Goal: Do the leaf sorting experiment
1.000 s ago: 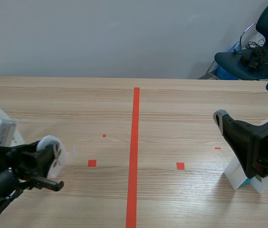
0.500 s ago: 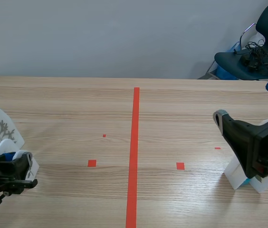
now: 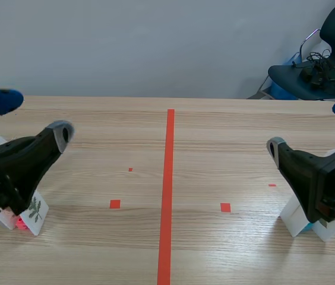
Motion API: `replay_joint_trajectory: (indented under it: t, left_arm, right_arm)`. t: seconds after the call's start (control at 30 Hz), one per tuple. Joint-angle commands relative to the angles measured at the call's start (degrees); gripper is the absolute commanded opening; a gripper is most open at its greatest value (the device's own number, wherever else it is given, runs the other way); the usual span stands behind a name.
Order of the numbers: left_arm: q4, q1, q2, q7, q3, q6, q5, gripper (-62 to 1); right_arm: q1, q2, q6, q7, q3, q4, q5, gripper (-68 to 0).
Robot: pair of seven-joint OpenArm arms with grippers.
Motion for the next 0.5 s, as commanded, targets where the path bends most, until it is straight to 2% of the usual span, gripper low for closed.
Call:
replay_joint_trajectory:
  t: [0.0, 0.17, 0.47]
  left_arm:
    - [0.6, 0.9, -0.9, 0.8, 0.9, -0.1, -0.7, 1.4]
    - [5.4, 2.8, -2.4, 3.9, 1.0, -0.1, -0.7, 1.4]
    - [5.5, 2.8, -2.4, 3.9, 1.7, -0.1, -0.6, 1.4]
  right_arm:
    - [0.9, 0.0, -0.9, 0.7, 0.2, 0.0, 0.4, 0.4]
    - [0.8, 0.0, -0.9, 0.6, 0.2, 0.0, 0.4, 0.4]
    - [0.8, 0.0, -0.9, 0.6, 0.2, 0.0, 0.4, 0.4]
